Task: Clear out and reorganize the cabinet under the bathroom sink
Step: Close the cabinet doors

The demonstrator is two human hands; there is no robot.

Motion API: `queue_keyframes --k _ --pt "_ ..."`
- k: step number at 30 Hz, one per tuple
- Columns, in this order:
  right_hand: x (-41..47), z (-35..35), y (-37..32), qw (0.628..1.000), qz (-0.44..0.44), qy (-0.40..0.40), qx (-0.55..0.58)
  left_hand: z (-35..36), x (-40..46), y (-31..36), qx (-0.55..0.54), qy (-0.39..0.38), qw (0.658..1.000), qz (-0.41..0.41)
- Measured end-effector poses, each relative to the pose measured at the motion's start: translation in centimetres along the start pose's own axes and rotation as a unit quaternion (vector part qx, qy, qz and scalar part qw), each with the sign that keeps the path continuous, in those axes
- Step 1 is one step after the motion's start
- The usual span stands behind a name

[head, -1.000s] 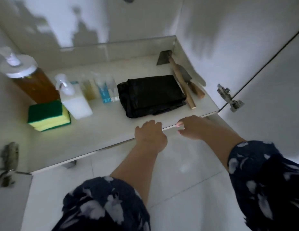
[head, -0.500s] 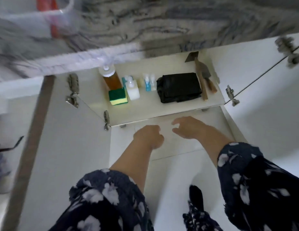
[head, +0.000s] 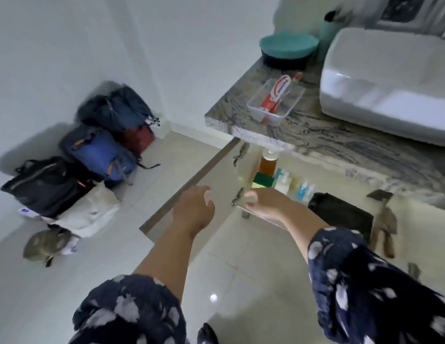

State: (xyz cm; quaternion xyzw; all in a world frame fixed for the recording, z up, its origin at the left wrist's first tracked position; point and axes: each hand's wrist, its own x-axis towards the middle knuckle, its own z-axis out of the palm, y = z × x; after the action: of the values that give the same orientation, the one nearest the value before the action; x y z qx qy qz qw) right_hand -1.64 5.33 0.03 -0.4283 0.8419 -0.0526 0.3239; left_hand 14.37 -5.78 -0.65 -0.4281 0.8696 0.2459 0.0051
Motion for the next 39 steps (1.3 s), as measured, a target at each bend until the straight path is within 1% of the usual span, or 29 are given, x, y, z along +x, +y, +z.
queue_keyframes --k 1,2,4,7,10,13,15,17,20,25,28,31,34,36,39 --pt "0.4 0.0 -1.4 1.000 -0.026 0.006 -0.009 -0.6 -0.5 -1.2 0.012 0.031 0.999 -0.018" --pt "0.8 0.2 -2.8 0.998 -0.055 0.009 -0.018 -1.1 -1.0 -2.5 0.030 0.046 0.998 -0.037" --pt "1.6 1.1 -5.4 0.993 -0.103 0.012 -0.047 -1.4 -1.7 -5.1 0.059 0.030 0.995 -0.080" --pt "3.6 2.7 -8.7 0.980 -0.153 0.027 -0.122 -1.1 -2.0 -8.5 0.055 -0.013 0.991 -0.119" --pt "5.7 4.1 -10.9 0.969 -0.179 0.044 -0.162 -0.1 -2.2 -10.3 0.060 -0.032 0.990 -0.123" --pt "7.4 5.4 -11.8 0.962 -0.190 0.037 -0.193 1.1 -2.5 -10.9 0.069 -0.012 0.992 -0.105" --pt "8.0 6.5 -11.5 0.962 -0.194 0.020 -0.192 1.7 -2.9 -11.0 0.068 0.002 0.993 -0.097" --pt "8.0 7.3 -10.7 0.963 -0.204 0.021 -0.172 2.1 -3.3 -10.9 0.068 0.007 0.993 -0.095" --pt "7.7 7.6 -9.6 0.960 -0.218 0.031 -0.170 2.6 -4.1 -10.1 0.051 0.003 0.994 -0.098" --pt "6.3 6.9 -7.2 0.954 -0.240 0.009 -0.177 4.5 -6.3 -7.4 0.018 0.006 0.994 -0.110" --pt "4.9 6.5 -5.3 0.954 -0.245 0.001 -0.176 6.5 -8.0 -4.2 -0.008 0.021 0.991 -0.130" --pt "3.4 5.8 -3.2 0.945 -0.250 -0.005 -0.208 8.7 -9.4 -0.4 -0.025 0.030 0.987 -0.156" --pt "2.2 5.3 -1.0 0.938 -0.253 -0.004 -0.236 10.6 -10.3 2.6 -0.041 0.034 0.985 -0.162" --pt "1.5 5.4 0.7 0.937 -0.249 0.006 -0.244 11.8 -10.9 4.5 -0.078 0.035 0.986 -0.140" --pt "0.4 5.4 3.4 0.938 -0.238 0.031 -0.249 13.1 -11.6 6.7 -0.179 0.022 0.977 -0.115"
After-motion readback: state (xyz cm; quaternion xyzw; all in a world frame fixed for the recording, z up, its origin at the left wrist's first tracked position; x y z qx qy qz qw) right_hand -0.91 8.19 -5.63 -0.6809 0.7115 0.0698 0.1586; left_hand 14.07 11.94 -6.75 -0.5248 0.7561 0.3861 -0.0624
